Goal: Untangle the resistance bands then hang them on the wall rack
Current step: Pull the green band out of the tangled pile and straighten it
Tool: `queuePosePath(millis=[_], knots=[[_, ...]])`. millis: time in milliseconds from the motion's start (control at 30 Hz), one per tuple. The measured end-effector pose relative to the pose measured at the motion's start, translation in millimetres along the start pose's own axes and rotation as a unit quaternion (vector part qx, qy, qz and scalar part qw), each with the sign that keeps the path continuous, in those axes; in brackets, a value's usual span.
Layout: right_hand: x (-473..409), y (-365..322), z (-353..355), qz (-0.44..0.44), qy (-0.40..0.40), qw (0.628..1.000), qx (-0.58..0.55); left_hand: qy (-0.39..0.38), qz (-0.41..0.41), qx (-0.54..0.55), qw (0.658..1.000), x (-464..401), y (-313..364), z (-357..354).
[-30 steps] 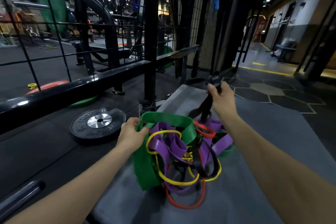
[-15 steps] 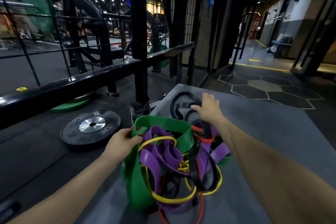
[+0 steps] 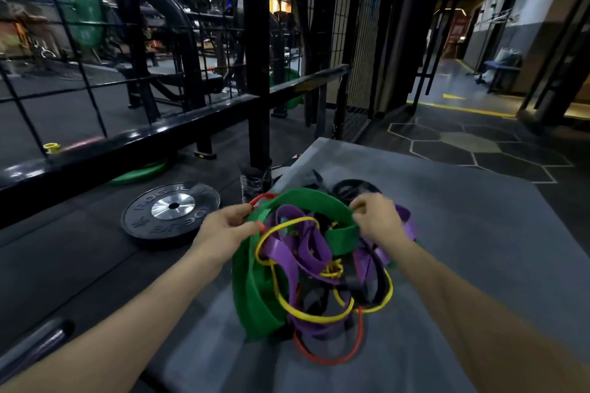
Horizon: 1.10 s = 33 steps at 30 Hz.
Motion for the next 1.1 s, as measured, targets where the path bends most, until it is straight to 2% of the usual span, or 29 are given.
queuePosePath(millis=[133, 400, 567, 667, 900, 1100], knots=[[0, -17, 66, 0.021, 0.103, 0.992, -0.072, 0.041, -0.054, 0.015, 0.998, 10, 44, 22], [39, -52, 136, 0.114, 0.183, 0.973, -0.08, 0.046, -0.174, 0.01, 0.984, 33, 132, 21], [41, -76, 154, 0.127, 0.213, 0.959, -0.135, 0.019, -0.17, 0.016, 0.985, 39, 151, -9], [42, -90, 158, 0.135, 0.183, 0.953, -0.2, -0.018, -0.157, -0.019, 0.987, 42, 154, -36], [54, -80, 126, 0.101, 0.074, 0.966, -0.224, -0.05, -0.121, -0.032, 0.991, 43, 132, -77], [60, -89, 110, 0.091, -0.001, 0.944, -0.316, -0.166, -0.083, 0.008, 0.983, 47, 119, -131]])
Point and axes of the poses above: each hand's wrist, its own x-axis away from the middle knuckle, its own z-axis out of the back of the hand, y = z × x, the point moved 8 cm from there along -x, towards the middle knuckle, and after that the axes turned 8 degrees about -x, right-handed, at the moved point
